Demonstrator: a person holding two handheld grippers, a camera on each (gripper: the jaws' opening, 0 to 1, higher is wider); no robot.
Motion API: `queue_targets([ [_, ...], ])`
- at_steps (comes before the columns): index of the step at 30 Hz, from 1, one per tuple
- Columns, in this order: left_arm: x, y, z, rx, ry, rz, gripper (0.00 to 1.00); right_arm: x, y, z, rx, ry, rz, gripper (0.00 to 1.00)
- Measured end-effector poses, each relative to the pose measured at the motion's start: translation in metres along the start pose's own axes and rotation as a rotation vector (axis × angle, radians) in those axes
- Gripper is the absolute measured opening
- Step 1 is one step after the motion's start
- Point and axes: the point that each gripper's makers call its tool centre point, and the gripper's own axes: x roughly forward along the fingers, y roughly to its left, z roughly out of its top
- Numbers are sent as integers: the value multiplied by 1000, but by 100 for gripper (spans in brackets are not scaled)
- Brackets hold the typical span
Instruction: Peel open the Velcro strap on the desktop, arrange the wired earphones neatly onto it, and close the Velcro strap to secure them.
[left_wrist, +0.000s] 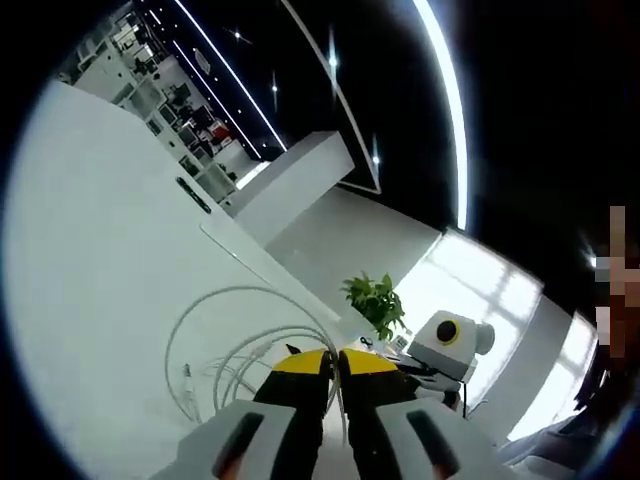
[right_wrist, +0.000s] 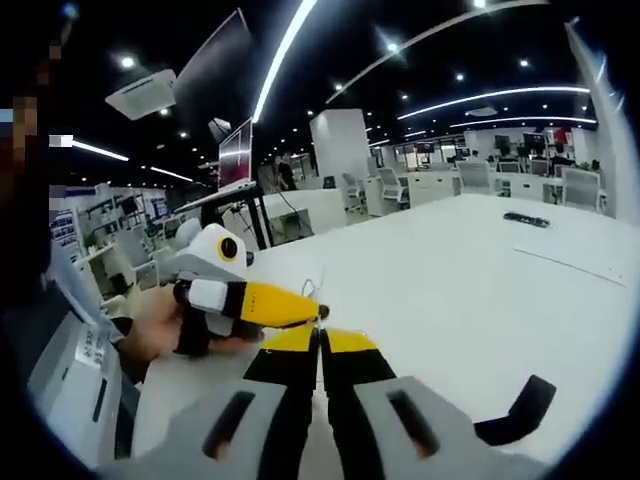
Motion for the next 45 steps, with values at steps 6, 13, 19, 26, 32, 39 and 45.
queue_targets([
  [6, -2, 0, 2, 15, -17, 4, 7, 0, 1, 0, 19, -6, 10, 4],
  [13, -6, 1, 11, 26, -55, 14, 7, -2, -3, 0, 50, -11, 7, 5],
  [19, -8, 3, 15, 32, -69, 20, 7, -6, -10, 4, 98, -37, 0, 6],
  [26, -9, 5, 15, 32, -70, 30, 7, -5, -12, 2, 119, -30, -1, 6],
  [32, -10, 5, 15, 29, -75, 28, 7, -3, -30, -20, 183, 45, -64, 10],
  [39, -11, 3, 16, 28, -76, 18, 7, 4, -36, -43, 382, 105, -62, 13],
  [45, -9, 1, 14, 20, -70, 6, 7, 8, -39, -47, 463, 123, -56, 13],
])
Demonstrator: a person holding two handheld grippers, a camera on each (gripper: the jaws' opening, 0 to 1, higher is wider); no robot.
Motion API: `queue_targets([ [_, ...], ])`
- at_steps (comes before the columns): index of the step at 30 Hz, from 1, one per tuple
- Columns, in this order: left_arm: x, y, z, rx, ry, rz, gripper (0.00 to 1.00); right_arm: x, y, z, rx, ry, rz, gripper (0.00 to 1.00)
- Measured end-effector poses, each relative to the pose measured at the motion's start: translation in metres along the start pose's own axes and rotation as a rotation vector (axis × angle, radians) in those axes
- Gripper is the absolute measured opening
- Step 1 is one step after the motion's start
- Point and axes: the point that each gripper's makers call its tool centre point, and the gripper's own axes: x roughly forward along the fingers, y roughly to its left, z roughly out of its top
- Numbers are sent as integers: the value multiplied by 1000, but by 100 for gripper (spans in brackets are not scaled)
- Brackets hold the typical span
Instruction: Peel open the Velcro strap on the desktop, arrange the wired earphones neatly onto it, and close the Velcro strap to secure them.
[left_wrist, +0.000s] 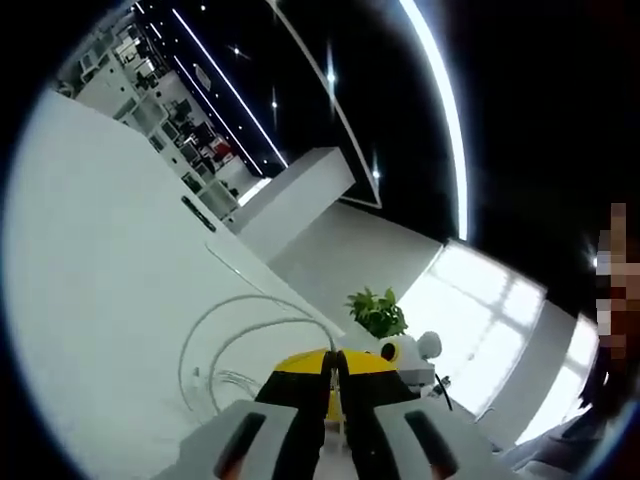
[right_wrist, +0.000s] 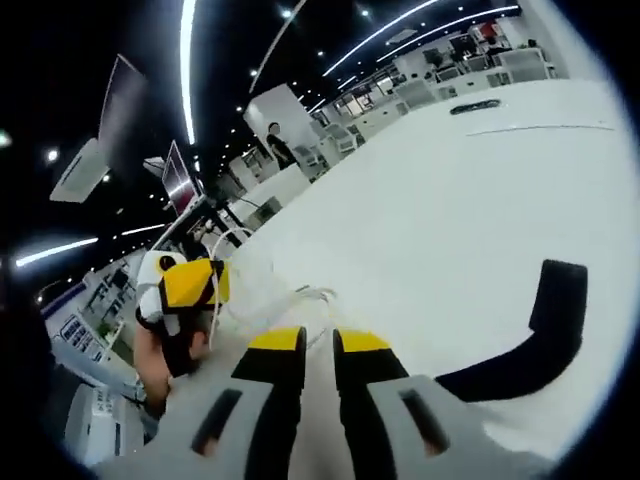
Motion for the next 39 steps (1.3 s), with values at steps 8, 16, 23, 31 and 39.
queue_targets([
  [8, 0, -2, -1, -6, 1, -9, 7, 8, 8, -5, 41, 30, 23, 12],
  [16, 0, -3, -1, -8, -1, -13, 7, 10, 10, -5, 16, 47, 21, 7],
  [23, 0, -1, -2, -10, 6, -7, 7, 9, 13, -3, 10, 29, 30, 4],
  [31, 1, 1, -7, -19, 25, 0, 7, 0, 19, 13, -27, -27, 55, 4],
  [39, 3, 3, -12, 1, 52, 9, 8, -5, 34, 13, -99, -60, 70, 3],
])
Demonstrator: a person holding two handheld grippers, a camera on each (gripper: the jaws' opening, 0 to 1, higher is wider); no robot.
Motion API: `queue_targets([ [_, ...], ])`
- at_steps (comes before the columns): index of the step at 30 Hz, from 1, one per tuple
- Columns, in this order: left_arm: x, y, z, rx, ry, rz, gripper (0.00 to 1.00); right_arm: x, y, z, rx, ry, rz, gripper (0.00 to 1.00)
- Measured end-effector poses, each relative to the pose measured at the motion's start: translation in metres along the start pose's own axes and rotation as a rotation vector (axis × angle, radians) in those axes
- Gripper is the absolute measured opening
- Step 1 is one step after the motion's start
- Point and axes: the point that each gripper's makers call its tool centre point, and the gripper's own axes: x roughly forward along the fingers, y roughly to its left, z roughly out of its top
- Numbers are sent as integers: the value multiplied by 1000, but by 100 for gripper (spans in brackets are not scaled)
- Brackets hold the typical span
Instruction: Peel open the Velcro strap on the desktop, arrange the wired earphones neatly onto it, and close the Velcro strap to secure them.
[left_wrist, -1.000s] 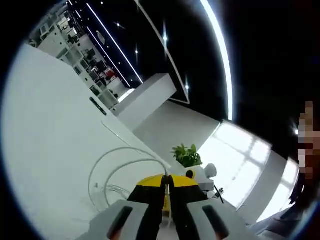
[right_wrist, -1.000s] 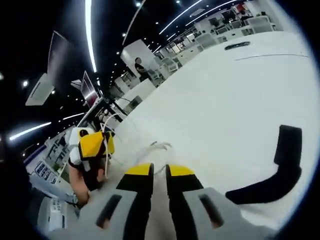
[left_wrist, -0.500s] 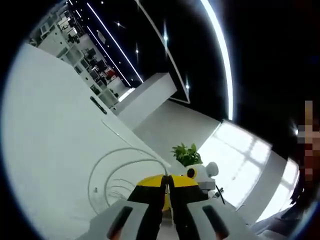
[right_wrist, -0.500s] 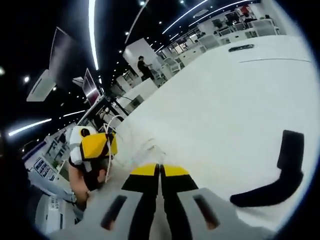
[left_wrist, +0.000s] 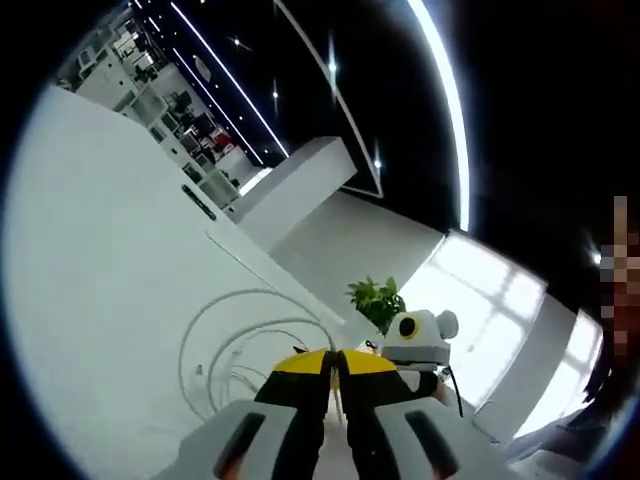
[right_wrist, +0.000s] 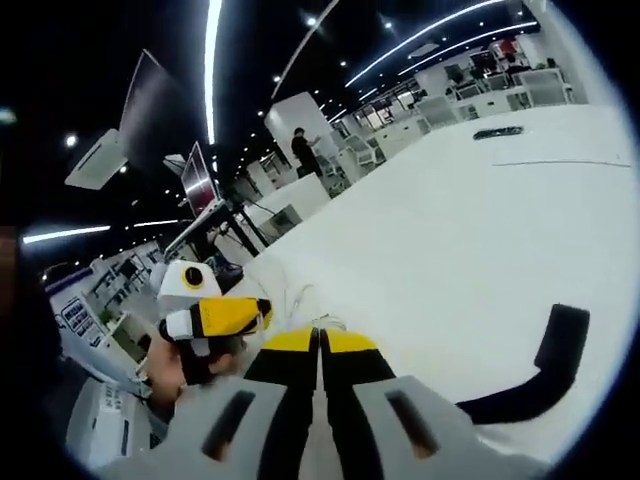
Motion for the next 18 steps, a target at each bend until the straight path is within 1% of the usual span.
queue_targets([
  [4, 0, 0, 1, 9, 1, 1, 8, -2, 10, 8, -37, -20, 34, 3],
  [7, -1, 2, 2, 6, -4, 10, 8, -3, 16, 11, -91, -33, 46, 3],
  [8, -1, 2, 2, 2, -4, 12, 8, -3, 19, 12, -127, -35, 48, 3],
  [12, 0, 0, 1, -12, -6, 0, 9, -1, 22, 10, -217, -21, 39, 3],
  [18, 0, 0, 1, -19, -7, -1, 9, 1, 24, 6, -277, -2, 40, 3],
])
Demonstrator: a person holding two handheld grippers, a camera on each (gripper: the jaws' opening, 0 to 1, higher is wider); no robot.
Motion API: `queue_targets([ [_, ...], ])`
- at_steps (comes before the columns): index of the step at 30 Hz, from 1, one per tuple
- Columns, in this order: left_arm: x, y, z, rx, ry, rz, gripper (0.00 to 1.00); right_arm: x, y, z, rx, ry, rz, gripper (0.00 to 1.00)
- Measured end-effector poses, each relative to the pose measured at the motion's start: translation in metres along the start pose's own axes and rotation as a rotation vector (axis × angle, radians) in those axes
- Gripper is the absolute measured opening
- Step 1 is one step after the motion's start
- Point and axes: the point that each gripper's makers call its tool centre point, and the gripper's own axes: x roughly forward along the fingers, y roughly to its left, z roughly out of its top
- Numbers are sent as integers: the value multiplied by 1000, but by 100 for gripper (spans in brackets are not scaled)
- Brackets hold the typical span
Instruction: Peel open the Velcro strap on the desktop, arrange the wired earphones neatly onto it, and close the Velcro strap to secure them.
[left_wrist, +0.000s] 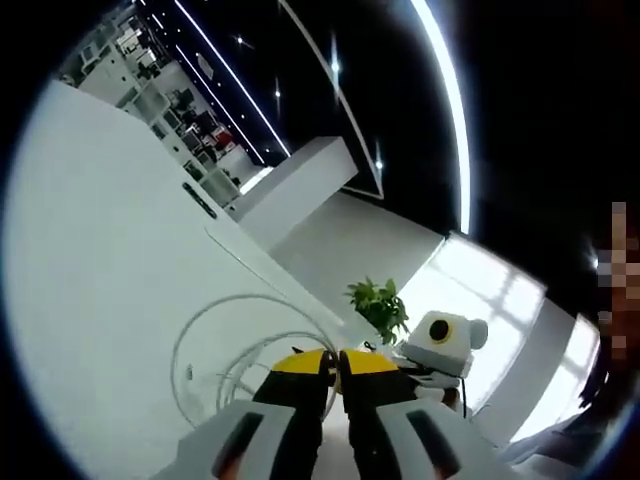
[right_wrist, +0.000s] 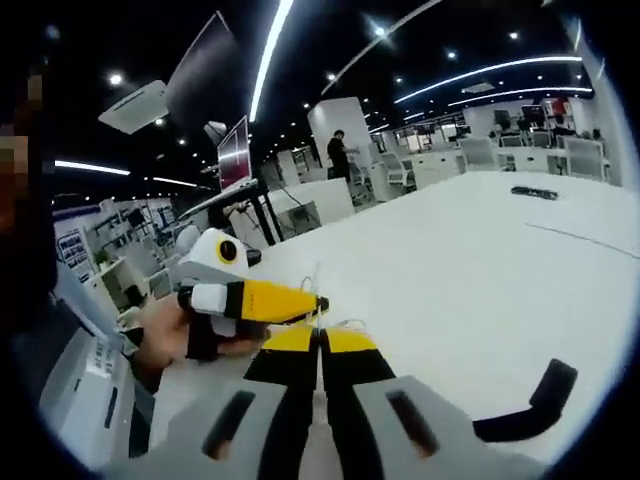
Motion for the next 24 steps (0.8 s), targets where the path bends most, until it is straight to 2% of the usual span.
queue_targets([
  [9, -1, 1, 4, -24, -9, 3, 6, 3, 3, -2, -36, 8, -2, 4],
  [15, -3, -1, 6, -25, -20, -2, 6, 2, 3, 1, -1, -15, 6, 5],
  [24, -13, 10, 21, -68, -91, 27, 6, 0, -4, 0, 17, -13, -19, 6],
])
